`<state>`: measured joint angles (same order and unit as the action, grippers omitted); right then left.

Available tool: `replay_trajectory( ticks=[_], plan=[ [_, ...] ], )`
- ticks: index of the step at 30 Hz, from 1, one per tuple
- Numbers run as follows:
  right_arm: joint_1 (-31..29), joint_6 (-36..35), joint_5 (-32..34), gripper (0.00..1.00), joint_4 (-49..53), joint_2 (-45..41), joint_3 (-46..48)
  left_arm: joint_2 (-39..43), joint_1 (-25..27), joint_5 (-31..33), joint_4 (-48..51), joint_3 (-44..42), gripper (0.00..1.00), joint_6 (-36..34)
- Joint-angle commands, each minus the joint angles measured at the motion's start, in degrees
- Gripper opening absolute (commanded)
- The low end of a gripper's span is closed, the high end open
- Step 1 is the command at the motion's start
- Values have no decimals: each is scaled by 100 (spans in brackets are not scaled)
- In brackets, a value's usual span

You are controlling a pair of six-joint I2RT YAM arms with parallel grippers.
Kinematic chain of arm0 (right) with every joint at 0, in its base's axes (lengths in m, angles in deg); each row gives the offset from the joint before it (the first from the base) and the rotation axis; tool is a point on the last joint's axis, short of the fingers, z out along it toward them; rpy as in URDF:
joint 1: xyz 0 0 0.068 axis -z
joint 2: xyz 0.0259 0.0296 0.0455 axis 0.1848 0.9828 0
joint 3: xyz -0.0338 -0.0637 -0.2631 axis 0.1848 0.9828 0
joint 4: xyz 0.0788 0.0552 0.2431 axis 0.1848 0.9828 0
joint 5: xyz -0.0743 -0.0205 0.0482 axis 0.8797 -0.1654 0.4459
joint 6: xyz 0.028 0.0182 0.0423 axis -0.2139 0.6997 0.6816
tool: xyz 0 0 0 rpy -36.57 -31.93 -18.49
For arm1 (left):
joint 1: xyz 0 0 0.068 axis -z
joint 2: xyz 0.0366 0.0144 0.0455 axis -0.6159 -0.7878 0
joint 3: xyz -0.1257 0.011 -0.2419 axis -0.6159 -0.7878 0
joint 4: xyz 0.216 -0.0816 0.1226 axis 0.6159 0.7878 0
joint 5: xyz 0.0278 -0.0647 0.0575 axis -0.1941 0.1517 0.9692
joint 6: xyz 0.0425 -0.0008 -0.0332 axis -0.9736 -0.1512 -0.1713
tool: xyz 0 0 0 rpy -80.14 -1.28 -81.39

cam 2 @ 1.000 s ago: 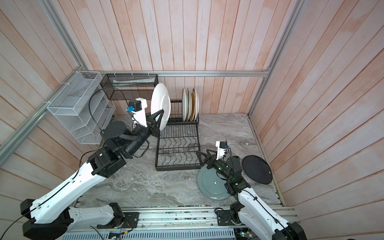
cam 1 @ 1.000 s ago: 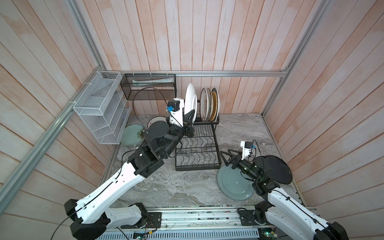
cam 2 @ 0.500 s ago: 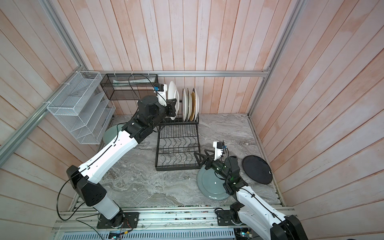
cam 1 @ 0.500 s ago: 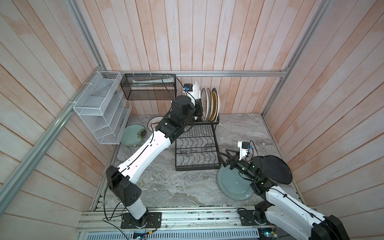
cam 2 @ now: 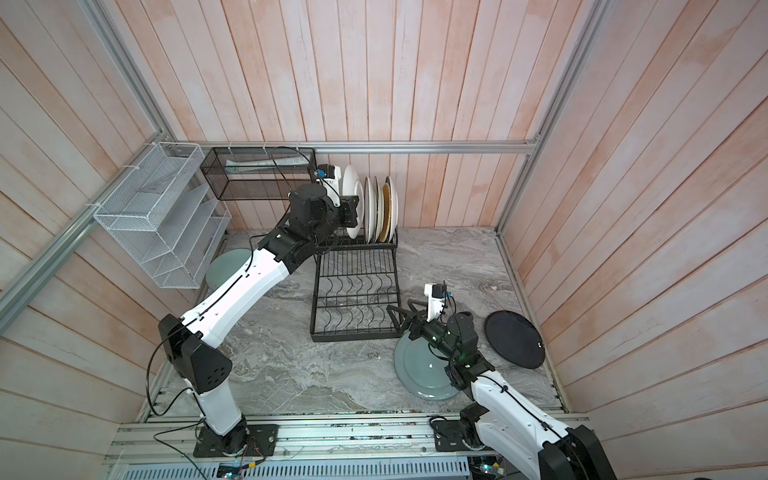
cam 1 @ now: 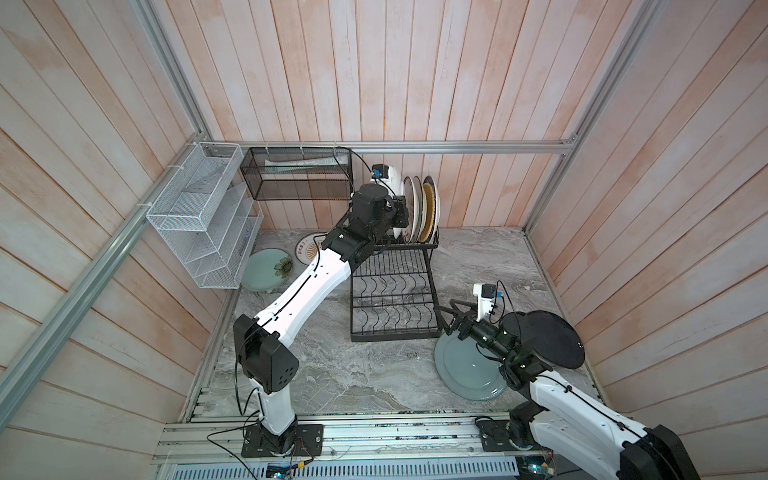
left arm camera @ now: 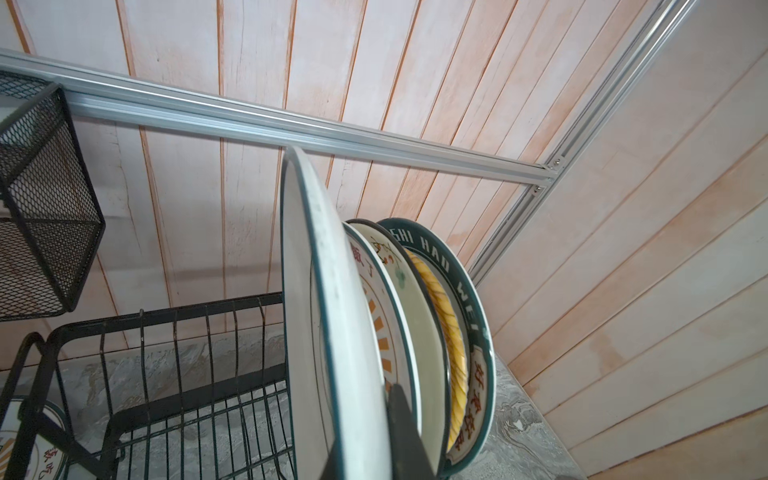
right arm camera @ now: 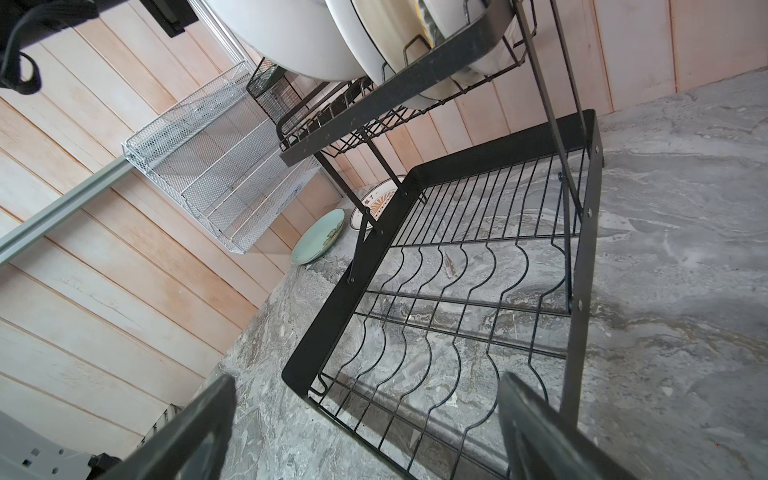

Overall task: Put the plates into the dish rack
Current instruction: 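Carry the white plate with the left gripper up to the rack's upper tier, then lower the white plate into the upper tier in front of the other plates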

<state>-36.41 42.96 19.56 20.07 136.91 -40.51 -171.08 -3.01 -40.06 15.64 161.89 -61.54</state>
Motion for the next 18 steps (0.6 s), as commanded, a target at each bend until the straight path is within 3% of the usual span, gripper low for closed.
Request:
replay_trajectory(
  ticks=[1,18],
  plan=[
    [-34,-73,56,98,-137,-59,11,-121,-27,-79,-217,329,0,83],
    [-35,-56,71,98,-56,-168,-4,-389,-29,87,-137,325,0,165]
  ],
)
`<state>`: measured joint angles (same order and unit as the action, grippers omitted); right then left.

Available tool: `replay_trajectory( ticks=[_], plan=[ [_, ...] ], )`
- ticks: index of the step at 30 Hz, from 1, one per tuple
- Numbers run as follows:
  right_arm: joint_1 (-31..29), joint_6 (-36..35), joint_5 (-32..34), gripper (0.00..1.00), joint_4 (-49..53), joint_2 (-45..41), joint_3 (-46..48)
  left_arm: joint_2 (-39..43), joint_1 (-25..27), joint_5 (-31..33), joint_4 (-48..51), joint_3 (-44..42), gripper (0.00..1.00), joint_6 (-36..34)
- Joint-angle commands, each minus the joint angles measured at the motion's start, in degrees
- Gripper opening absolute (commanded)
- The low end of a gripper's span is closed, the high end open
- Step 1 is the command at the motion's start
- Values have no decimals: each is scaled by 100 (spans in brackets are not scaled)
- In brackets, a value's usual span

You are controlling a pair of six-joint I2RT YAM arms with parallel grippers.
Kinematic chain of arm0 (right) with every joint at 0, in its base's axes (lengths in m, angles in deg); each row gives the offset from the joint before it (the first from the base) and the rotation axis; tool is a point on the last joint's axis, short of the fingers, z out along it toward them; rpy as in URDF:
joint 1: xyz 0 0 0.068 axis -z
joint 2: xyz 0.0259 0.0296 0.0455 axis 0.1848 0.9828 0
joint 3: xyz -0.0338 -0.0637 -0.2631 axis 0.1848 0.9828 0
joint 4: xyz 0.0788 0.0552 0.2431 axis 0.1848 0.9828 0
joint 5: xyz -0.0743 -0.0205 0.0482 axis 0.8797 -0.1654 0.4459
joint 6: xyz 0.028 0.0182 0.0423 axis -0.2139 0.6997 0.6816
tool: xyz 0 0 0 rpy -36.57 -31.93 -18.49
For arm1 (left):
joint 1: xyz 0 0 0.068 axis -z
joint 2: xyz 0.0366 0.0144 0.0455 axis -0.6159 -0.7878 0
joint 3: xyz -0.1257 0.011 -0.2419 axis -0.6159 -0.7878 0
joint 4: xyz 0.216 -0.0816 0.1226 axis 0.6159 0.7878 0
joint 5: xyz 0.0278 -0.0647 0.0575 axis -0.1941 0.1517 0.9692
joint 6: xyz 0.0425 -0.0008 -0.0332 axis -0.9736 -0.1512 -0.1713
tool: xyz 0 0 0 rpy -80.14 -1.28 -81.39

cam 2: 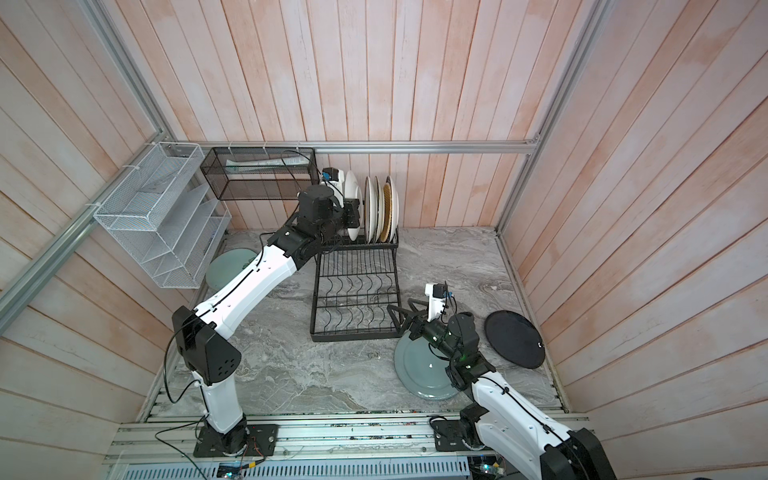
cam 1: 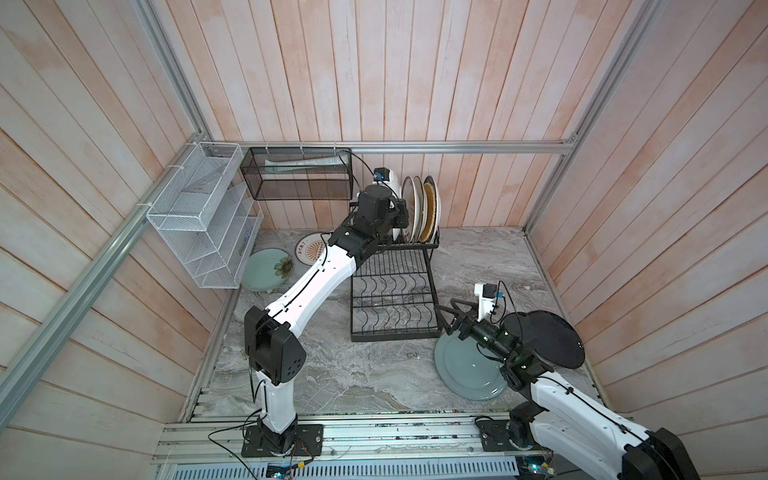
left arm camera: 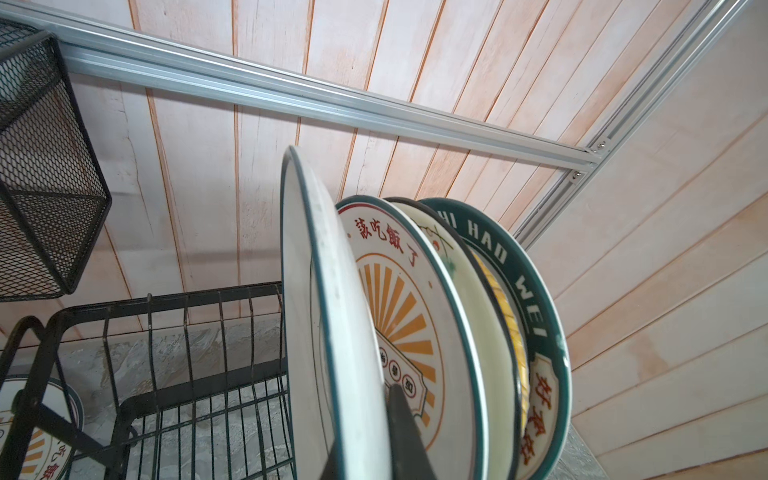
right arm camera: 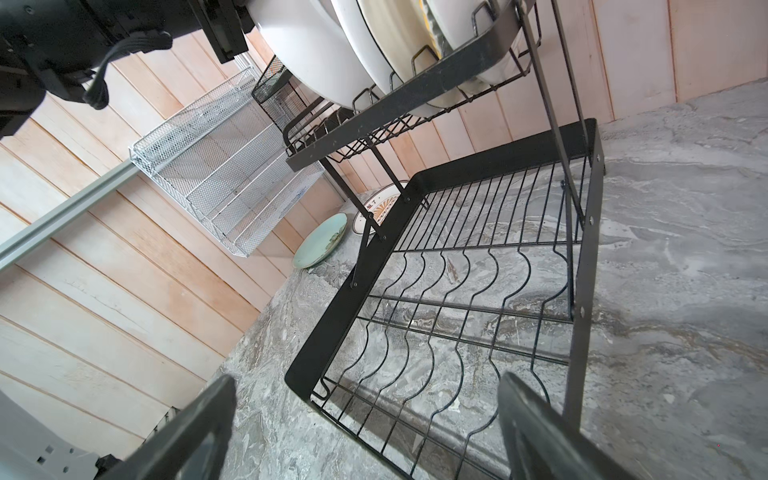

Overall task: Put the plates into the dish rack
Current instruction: 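Lower the white plate into the upper tier in front of the other plates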

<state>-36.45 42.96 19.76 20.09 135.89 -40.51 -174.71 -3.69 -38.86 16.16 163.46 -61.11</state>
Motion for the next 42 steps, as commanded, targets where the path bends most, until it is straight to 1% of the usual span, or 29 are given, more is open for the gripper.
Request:
replay_trajectory(
  ticks=[1,8,13,16,27,33,42],
  plan=[
    [-30,-56,43,98,-60,-67,-5,-23,33,-24,-184,204,0,114],
    [-30,-38,30,98,-44,-83,-12,243,35,-72,-324,387,0,208],
    [-30,-20,34,98,-37,-79,-20,544,30,-225,-673,140,0,422],
    [-26,-12,26,98,-48,-68,-22,534,33,-183,-616,119,0,480],
    [-30,-20,46,98,-3,-72,-25,559,-44,-96,-760,-469,0,784],
    [-30,-12,34,98,-1,-83,-28,546,-49,2,-721,-644,0,703],
    [-30,-11,34,98,-5,-79,-29,326,-48,235,-475,-484,0,308]
  ],
)
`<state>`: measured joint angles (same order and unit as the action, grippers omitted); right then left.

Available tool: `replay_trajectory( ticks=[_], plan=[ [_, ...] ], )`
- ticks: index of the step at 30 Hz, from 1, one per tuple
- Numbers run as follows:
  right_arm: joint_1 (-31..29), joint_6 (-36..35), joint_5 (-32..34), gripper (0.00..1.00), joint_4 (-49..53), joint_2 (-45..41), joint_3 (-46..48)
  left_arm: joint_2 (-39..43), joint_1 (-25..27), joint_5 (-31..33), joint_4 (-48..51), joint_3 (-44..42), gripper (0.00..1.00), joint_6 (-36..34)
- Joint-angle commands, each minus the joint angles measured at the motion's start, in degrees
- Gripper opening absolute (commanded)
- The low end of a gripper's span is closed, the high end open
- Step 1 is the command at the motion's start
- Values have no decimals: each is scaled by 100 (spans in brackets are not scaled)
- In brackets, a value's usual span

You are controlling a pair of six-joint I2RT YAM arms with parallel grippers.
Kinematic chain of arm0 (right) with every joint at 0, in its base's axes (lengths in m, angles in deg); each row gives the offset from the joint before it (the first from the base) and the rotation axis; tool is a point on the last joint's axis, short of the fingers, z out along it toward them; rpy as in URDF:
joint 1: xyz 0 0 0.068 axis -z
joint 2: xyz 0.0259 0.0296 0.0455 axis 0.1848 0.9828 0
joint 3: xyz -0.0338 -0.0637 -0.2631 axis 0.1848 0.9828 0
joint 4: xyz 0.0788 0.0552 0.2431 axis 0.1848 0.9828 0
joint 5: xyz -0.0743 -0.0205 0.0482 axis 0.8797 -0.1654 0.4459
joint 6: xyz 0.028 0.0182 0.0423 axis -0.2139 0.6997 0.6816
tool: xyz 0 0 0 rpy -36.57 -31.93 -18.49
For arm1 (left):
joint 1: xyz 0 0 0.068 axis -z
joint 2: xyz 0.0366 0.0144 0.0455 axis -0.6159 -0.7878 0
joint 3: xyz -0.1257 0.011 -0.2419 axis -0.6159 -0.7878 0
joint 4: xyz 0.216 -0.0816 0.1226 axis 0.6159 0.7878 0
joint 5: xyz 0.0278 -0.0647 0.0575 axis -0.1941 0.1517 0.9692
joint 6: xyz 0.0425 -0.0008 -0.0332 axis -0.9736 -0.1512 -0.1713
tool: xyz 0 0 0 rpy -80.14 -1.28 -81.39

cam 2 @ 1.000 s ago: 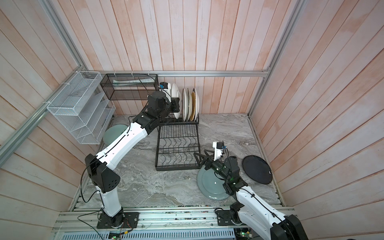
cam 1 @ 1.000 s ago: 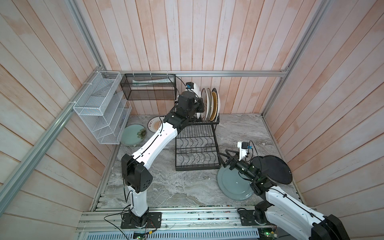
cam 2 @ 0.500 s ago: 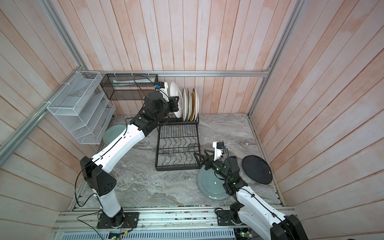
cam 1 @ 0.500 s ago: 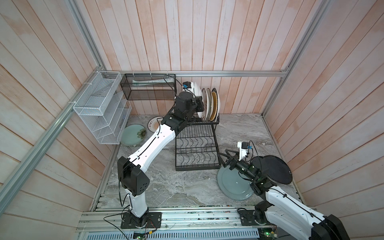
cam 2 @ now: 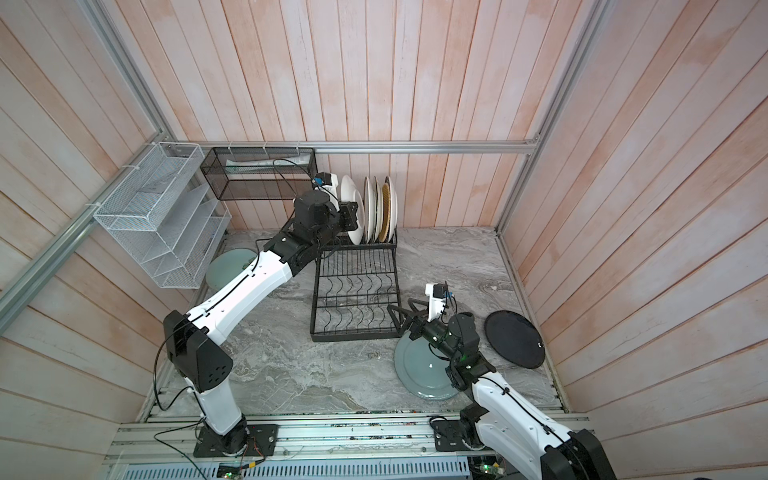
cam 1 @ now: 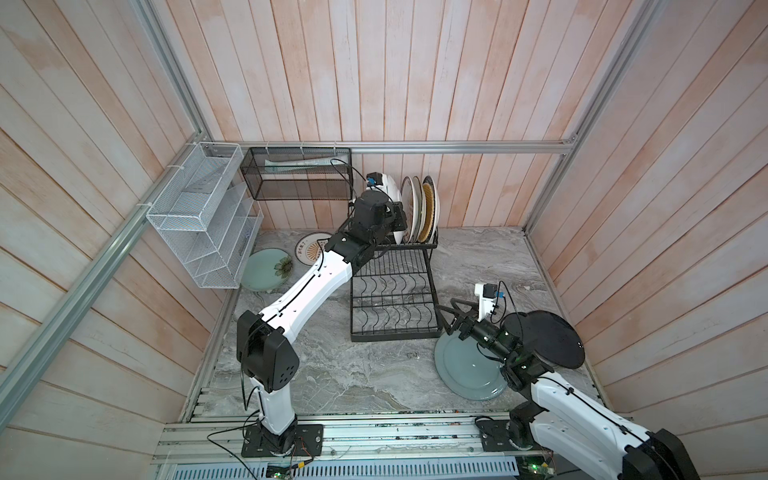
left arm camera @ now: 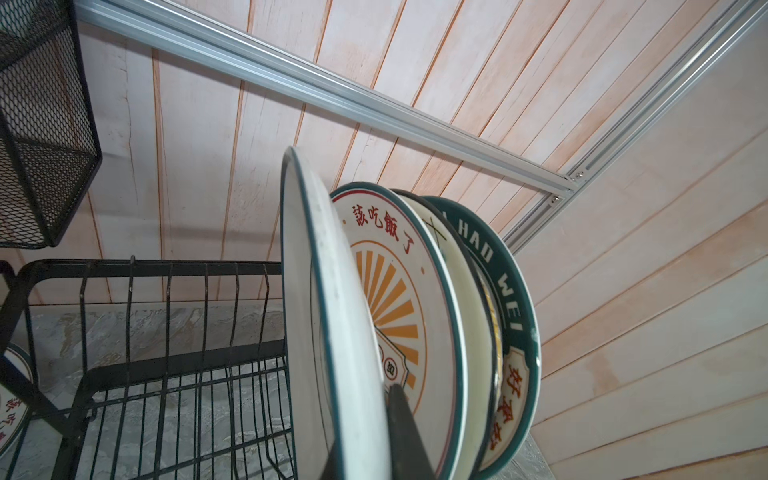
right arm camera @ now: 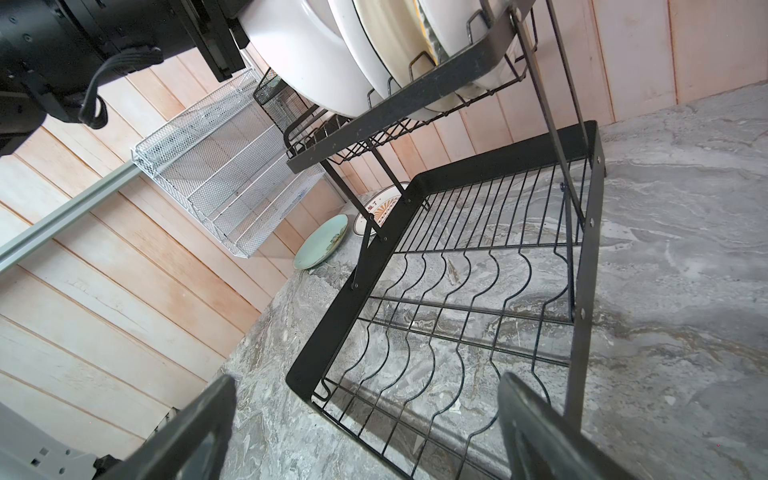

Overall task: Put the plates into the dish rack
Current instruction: 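Lower the white plate into the upper tier in front of the other plates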

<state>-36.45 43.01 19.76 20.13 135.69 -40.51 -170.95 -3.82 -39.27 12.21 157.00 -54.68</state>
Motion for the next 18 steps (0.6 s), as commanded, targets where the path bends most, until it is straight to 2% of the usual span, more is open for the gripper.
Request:
replay_trajectory(
  ticks=[1,8,18],
  plan=[
    [-30,-16,35,98,-7,-56,-28,-95,-32,281,-34,213,0,-413],
    [-30,-16,25,98,-5,-34,-40,-368,165,679,184,621,0,-1092],
    [-30,-16,25,98,-9,-46,-40,-656,323,1079,287,929,0,-1549]
  ],
)
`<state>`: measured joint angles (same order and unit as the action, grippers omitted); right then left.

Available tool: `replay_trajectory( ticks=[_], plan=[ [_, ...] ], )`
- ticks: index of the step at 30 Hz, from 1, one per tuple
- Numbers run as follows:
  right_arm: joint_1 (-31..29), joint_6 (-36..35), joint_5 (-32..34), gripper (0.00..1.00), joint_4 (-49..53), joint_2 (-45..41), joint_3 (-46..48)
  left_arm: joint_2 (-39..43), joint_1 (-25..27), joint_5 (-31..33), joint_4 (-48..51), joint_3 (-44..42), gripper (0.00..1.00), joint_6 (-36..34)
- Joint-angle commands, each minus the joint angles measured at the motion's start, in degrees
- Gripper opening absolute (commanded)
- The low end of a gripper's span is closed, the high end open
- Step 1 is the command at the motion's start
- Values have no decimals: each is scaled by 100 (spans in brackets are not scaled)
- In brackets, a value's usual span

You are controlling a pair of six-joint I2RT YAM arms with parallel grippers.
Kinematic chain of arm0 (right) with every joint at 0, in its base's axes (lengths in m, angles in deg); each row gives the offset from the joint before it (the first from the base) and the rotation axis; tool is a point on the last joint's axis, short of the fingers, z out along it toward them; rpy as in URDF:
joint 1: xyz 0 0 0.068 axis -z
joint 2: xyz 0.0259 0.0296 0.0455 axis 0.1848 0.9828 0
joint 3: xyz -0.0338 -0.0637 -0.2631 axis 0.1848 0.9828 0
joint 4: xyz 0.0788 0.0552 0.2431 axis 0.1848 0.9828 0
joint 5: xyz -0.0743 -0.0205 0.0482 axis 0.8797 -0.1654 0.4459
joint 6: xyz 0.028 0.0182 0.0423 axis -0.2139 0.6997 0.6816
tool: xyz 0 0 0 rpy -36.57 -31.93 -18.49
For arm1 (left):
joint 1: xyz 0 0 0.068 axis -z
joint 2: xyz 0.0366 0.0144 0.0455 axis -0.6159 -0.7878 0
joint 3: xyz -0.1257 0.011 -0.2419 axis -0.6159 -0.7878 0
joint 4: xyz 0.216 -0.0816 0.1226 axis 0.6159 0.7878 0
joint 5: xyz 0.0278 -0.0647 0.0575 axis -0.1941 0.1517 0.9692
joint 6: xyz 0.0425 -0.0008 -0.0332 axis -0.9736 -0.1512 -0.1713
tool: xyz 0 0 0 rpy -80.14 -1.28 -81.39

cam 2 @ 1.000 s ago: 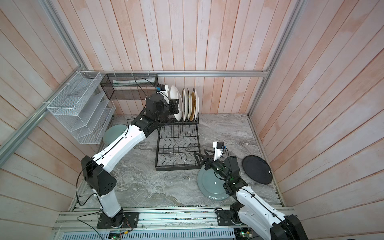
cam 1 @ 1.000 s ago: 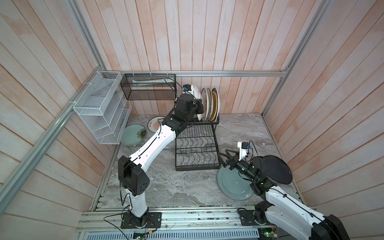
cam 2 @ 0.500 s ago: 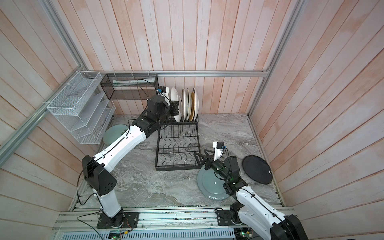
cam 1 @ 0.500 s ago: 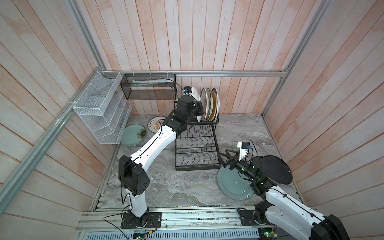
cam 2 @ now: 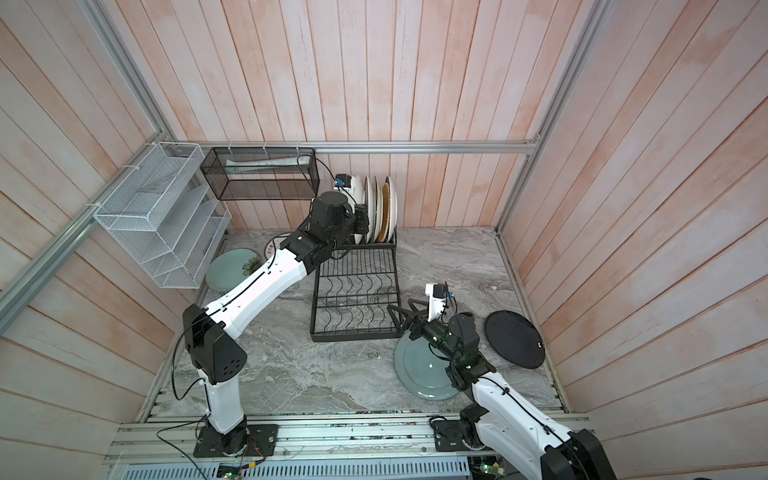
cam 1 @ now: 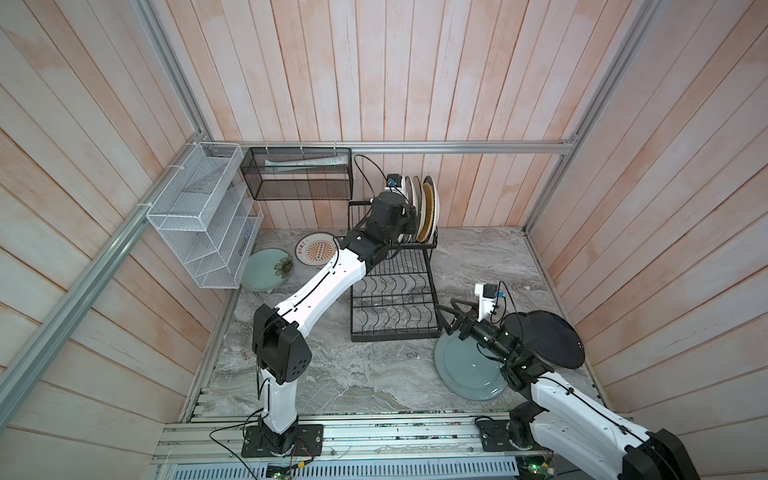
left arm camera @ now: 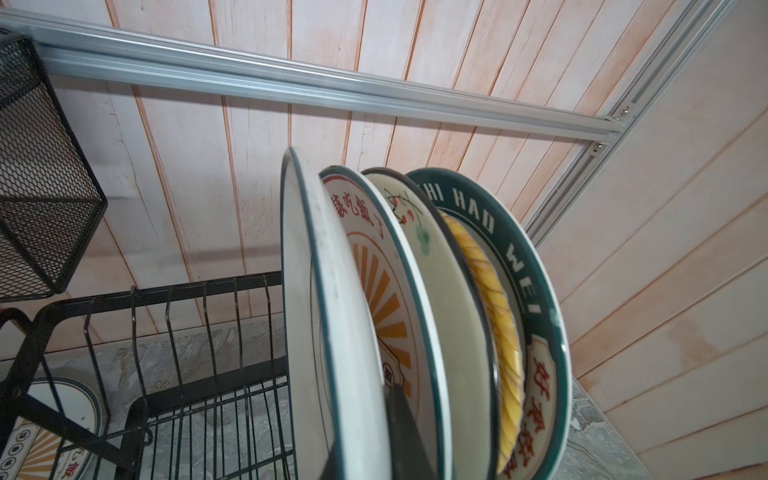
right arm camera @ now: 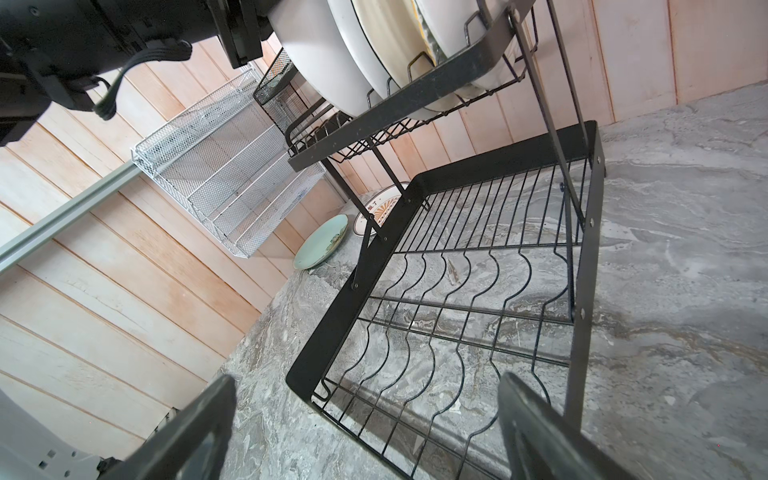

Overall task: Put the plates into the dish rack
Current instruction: 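Lower the white plate into the upper tier in front of the other plates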

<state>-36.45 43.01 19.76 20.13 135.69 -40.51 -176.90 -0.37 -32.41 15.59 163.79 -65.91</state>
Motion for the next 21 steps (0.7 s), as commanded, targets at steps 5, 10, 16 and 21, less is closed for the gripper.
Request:
replay_trajectory(
  ticks=[5,10,16,21],
  plan=[
    [-30,-16,17,98,-2,-66,-40,-137,0,473,-25,343,7,-527],
    [-30,-16,25,98,-2,-77,-40,-154,7,517,-14,344,18,-510],
    [-30,-16,17,98,6,-85,-36,-163,6,536,-43,377,25,-427],
    [-29,-3,18,98,12,-96,-32,-163,6,492,-23,451,25,-412]
  ],
)
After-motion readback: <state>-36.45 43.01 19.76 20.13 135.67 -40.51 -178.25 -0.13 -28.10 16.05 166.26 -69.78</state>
